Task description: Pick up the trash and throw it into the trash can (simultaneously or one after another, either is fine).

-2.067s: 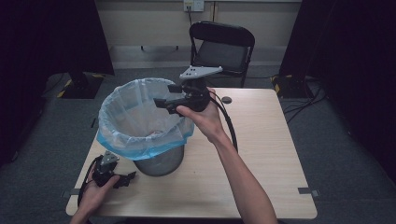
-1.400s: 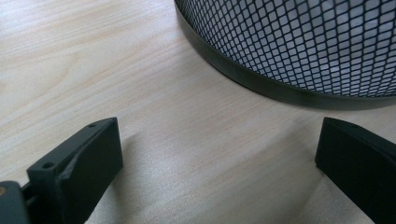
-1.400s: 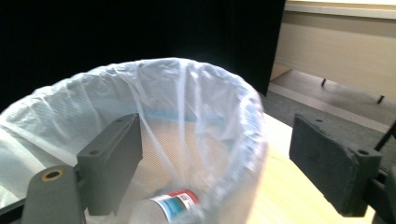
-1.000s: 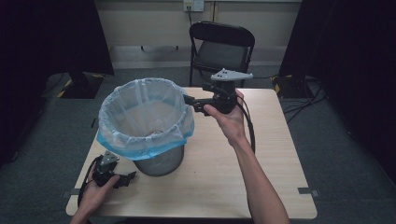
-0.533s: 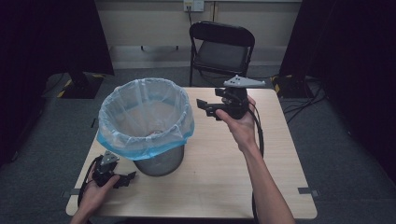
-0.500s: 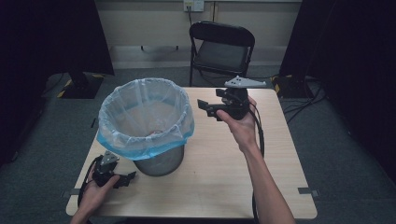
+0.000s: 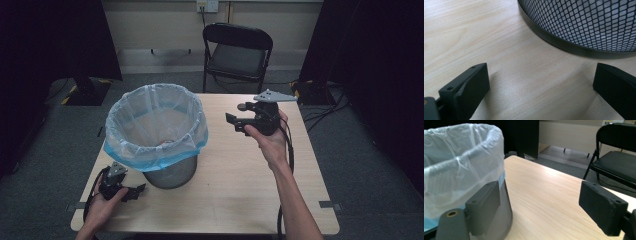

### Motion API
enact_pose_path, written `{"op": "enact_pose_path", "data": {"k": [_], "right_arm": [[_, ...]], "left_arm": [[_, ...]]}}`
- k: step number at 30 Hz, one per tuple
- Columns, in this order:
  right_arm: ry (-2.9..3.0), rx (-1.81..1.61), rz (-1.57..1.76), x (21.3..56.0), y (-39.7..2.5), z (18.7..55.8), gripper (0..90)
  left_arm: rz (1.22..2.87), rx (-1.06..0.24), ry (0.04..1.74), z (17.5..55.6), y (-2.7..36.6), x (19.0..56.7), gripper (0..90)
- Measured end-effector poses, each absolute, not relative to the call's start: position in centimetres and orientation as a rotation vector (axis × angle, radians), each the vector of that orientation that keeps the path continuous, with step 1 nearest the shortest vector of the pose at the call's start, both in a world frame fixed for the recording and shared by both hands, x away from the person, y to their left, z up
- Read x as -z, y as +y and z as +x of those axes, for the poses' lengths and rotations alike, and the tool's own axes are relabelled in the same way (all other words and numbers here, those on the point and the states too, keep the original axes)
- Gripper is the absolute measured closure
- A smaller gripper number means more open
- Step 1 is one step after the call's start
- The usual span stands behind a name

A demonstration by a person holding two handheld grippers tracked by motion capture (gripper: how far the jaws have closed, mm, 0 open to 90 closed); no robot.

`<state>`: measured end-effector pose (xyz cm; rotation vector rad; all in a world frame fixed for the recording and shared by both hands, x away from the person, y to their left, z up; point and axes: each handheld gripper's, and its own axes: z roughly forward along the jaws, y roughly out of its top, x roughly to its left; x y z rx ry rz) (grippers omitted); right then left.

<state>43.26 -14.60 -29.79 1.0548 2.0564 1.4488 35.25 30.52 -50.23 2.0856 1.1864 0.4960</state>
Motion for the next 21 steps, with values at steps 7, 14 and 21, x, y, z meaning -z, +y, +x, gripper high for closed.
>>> {"op": "enact_pose_path", "data": {"k": [7, 14, 21], "right_arm": [[2.026, -1.44, 1.091, 30.7, -16.1, 42.6, 17.3], [2.036, -1.4, 1.152, 32.7, -17.3, 42.4, 17.4], [2.059, -1.348, 1.2, 35.0, -18.2, 42.0, 19.2]], "left_arm": [[2.086, -0.496, 1.186, 35.2, 30.5, 50.2, 0.1], [2.085, -0.497, 1.187, 35.2, 30.5, 50.2, 0.1], [2.084, -0.497, 1.188, 35.2, 30.5, 50.2, 0.2]]}}
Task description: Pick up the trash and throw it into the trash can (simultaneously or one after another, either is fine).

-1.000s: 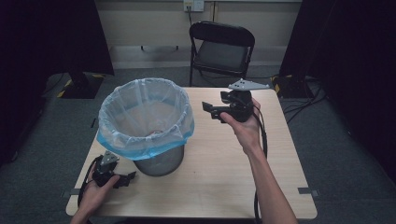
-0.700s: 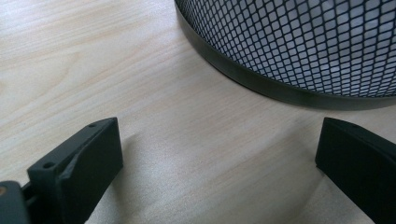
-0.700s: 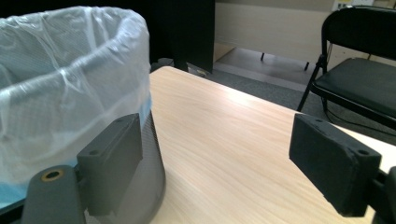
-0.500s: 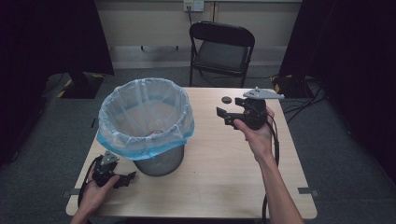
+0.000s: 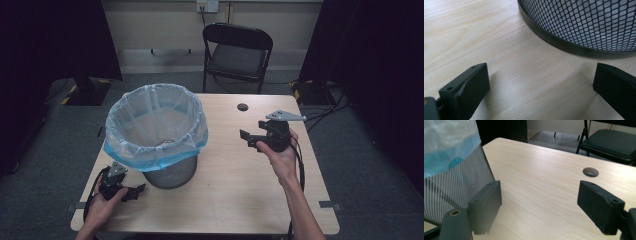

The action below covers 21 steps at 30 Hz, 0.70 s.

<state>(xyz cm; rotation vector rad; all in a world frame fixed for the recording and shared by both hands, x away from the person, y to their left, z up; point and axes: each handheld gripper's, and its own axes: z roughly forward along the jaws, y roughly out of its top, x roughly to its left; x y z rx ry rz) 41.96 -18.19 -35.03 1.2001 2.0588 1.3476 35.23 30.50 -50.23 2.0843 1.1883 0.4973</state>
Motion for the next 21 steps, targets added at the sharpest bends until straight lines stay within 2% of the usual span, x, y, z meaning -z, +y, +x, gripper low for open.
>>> {"op": "enact_pose_path", "data": {"k": [21], "right_arm": [[2.1, -1.22, 1.382, 41.7, -22.4, 38.4, 19.9]], "left_arm": [[2.085, -0.497, 1.189, 35.2, 30.5, 50.2, 0.1]]}}
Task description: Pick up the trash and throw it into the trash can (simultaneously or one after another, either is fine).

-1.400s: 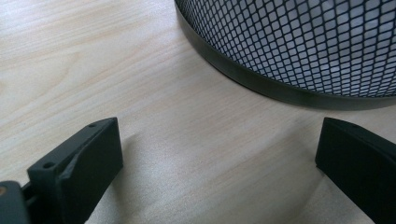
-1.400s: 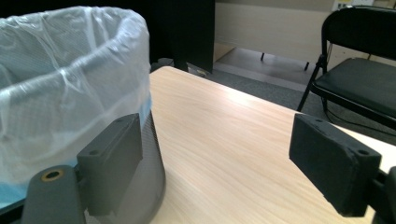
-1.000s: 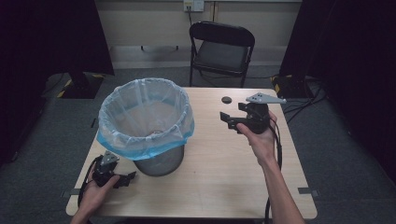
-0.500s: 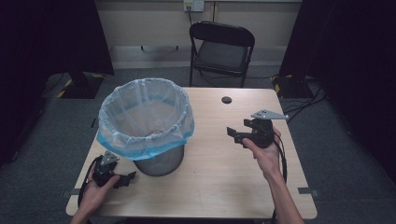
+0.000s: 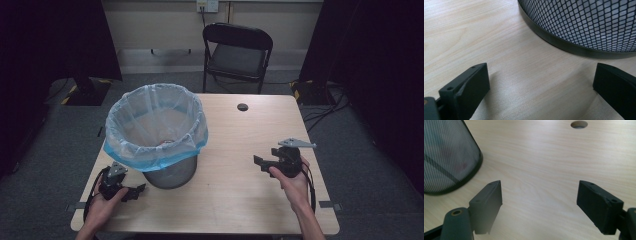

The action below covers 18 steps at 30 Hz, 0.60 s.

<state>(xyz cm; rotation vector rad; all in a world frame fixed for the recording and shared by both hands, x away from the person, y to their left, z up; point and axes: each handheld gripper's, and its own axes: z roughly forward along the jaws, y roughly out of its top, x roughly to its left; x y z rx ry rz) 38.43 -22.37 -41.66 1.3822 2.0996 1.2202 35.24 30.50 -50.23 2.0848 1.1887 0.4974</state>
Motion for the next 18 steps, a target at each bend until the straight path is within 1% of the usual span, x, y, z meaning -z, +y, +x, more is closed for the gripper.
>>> {"op": "enact_pose_path", "data": {"k": [8, 15, 18], "right_arm": [[2.112, -1.135, 1.445, 43.9, -23.9, 37.7, 18.3], [2.171, -1.026, 1.489, 47.0, -23.9, 37.4, 17.6], [2.172, -0.984, 1.511, 48.4, -23.9, 37.5, 18.7]], "left_arm": [[2.087, -0.497, 1.188, 35.2, 30.5, 50.2, 0.1], [2.087, -0.495, 1.187, 35.3, 30.5, 50.2, 0.0], [2.086, -0.495, 1.187, 35.3, 30.5, 50.2, 0.0]]}}
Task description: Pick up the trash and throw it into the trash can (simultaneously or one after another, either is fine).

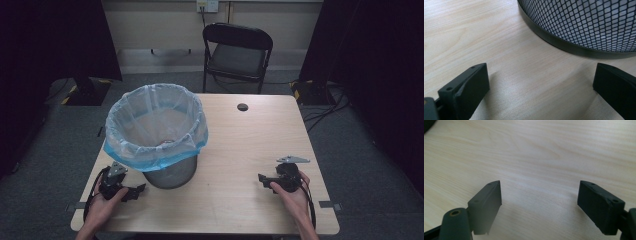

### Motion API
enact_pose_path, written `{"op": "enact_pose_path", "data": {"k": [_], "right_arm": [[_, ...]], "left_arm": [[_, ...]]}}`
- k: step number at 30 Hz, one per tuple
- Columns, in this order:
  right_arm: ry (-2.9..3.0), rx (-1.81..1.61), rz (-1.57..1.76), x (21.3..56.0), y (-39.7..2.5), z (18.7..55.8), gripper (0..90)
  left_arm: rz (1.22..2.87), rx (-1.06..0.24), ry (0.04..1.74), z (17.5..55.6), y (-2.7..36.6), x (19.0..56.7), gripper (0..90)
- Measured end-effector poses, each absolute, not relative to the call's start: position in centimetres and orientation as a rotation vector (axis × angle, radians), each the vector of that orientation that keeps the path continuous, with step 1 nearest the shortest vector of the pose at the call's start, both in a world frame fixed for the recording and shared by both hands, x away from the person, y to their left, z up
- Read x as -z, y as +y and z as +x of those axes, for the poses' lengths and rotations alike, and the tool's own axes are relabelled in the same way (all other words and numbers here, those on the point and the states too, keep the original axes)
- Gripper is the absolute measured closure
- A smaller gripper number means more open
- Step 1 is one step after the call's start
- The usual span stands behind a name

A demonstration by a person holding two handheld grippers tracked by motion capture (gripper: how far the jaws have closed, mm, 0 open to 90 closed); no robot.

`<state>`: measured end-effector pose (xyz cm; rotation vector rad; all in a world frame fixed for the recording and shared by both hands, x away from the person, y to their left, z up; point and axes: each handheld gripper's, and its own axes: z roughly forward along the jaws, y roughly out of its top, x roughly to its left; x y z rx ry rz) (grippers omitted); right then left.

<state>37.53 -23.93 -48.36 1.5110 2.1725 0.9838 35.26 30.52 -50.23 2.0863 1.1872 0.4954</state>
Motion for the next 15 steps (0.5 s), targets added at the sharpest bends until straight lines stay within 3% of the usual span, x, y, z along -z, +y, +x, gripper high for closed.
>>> {"op": "enact_pose_path", "data": {"k": [15], "right_arm": [[2.109, -0.919, 1.387, 50.0, -23.5, 36.5, 15.3]], "left_arm": [[2.083, -0.494, 1.189, 35.3, 30.5, 50.2, 0.0]]}}
